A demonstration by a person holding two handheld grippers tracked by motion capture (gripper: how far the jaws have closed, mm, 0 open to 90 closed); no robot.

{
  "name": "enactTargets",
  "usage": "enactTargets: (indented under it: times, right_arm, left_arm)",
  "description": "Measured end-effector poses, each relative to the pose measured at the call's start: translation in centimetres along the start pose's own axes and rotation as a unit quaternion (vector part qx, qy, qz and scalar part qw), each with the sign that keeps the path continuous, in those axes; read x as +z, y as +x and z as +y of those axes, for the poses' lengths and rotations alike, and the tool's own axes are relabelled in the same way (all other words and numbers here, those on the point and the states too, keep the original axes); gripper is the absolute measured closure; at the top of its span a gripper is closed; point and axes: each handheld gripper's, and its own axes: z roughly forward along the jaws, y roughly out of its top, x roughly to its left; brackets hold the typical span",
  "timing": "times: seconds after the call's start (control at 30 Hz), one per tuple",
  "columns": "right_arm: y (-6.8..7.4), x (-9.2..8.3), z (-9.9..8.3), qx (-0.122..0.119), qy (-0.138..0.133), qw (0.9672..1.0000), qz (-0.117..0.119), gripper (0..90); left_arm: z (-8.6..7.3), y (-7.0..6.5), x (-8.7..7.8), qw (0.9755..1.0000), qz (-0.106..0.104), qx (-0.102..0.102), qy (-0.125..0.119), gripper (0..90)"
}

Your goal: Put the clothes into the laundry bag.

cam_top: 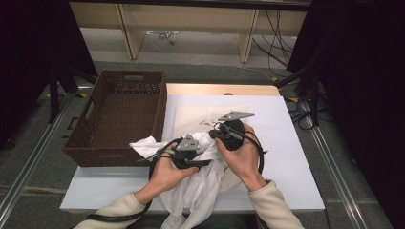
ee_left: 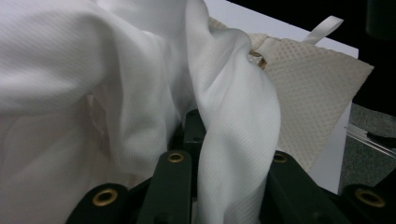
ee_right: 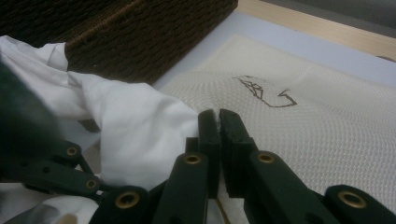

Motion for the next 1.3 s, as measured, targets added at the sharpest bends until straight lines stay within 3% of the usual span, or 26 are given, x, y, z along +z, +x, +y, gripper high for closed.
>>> enactTargets:
  times: [0.07, 0.1, 0.17, 0.2, 0.43, 0.53, 0.7, 0.73, 0.87, 0.93, 1.0, 1.07, 1.1, 1.13, 1.23, 1.3]
  right_arm:
    - [-0.1, 0.0, 0.0, -0.006, -0.001, 1.0000, -0.002, 89.0]
    - [0.0, 0.0, 0.0, 0.005, 0.001, 1.0000, -0.001, 88.9]
    - [0.0, -0.1, 0.0, 0.007, -0.001, 1.0000, -0.003, 89.0]
    - [0.0, -0.1, 0.0, 0.007, -0.001, 1.0000, -0.002, 88.9]
    - [0.0, -0.1, 0.0, 0.005, -0.001, 1.0000, -0.002, 88.9]
    - [-0.1, 0.0, 0.0, 0.007, -0.003, 1.0000, 0.000, 88.9]
    - [-0.1, -0.1, 0.0, 0.013, 0.003, 0.9999, -0.003, 88.9]
    - [-0.1, -0.2, 0.0, 0.015, 0.006, 0.9999, 0.001, 88.9]
    - [-0.2, -0.1, 0.0, 0.009, 0.002, 1.0000, -0.005, 88.9]
    - [-0.3, -0.1, 0.0, 0.005, 0.002, 1.0000, -0.003, 88.9]
    - [-0.1, -0.2, 0.0, 0.020, 0.008, 0.9998, -0.005, 88.9]
    - [-0.3, -0.2, 0.0, 0.012, 0.008, 0.9999, -0.004, 88.9]
    - [-0.3, -0.1, -0.1, 0.010, 0.007, 0.9999, -0.005, 88.9]
    - [-0.2, -0.1, 0.0, 0.013, 0.008, 0.9999, -0.003, 88.9]
    - [-0.2, -0.1, 0.0, 0.019, 0.010, 0.9997, -0.007, 88.9]
    - [-0.2, -0.1, 0.0, 0.017, 0.009, 0.9998, -0.004, 88.8]
  left_arm:
    - [0.0, 0.1, 0.2, 0.9999, 0.011, -0.003, 0.005, 78.9]
    - [0.0, 0.2, 0.3, 0.9998, 0.016, 0.007, 0.002, 78.8]
    - [-0.1, 0.3, 0.4, 0.9995, 0.029, 0.003, 0.008, 78.7]
    - [-0.1, 0.5, 0.6, 0.9994, 0.031, 0.015, 0.008, 78.6]
    - [-0.6, 1.1, 1.8, 0.9981, 0.055, 0.013, 0.026, 75.9]
    - [-0.7, 1.1, 1.8, 0.9981, 0.055, 0.018, 0.024, 72.1]
    - [-0.7, 0.6, 1.0, 0.9984, 0.049, 0.024, 0.013, 56.0]
    - [-0.8, 0.4, 0.9, 0.9987, 0.049, 0.015, 0.003, 53.1]
    - [-0.8, 0.0, -0.5, 0.9992, 0.037, 0.009, -0.009, 42.6]
    - [-0.8, -0.3, -1.3, 0.9991, 0.035, 0.017, -0.016, 38.9]
    - [-0.8, -0.5, -2.1, 0.9992, 0.031, 0.015, -0.023, 37.0]
    - [-0.9, -0.9, -2.6, 0.9991, 0.031, 0.009, -0.028, 36.0]
    - [-1.0, -0.9, -2.8, 0.9992, 0.027, 0.019, -0.024, 35.8]
    - [-1.2, -1.2, -3.0, 0.9992, 0.031, 0.013, -0.021, 35.6]
    - [-2.0, -1.3, -2.8, 0.9991, 0.035, 0.026, 0.002, 39.6]
    - [-2.8, -1.3, -1.9, 0.9991, 0.024, 0.031, 0.019, 43.9]
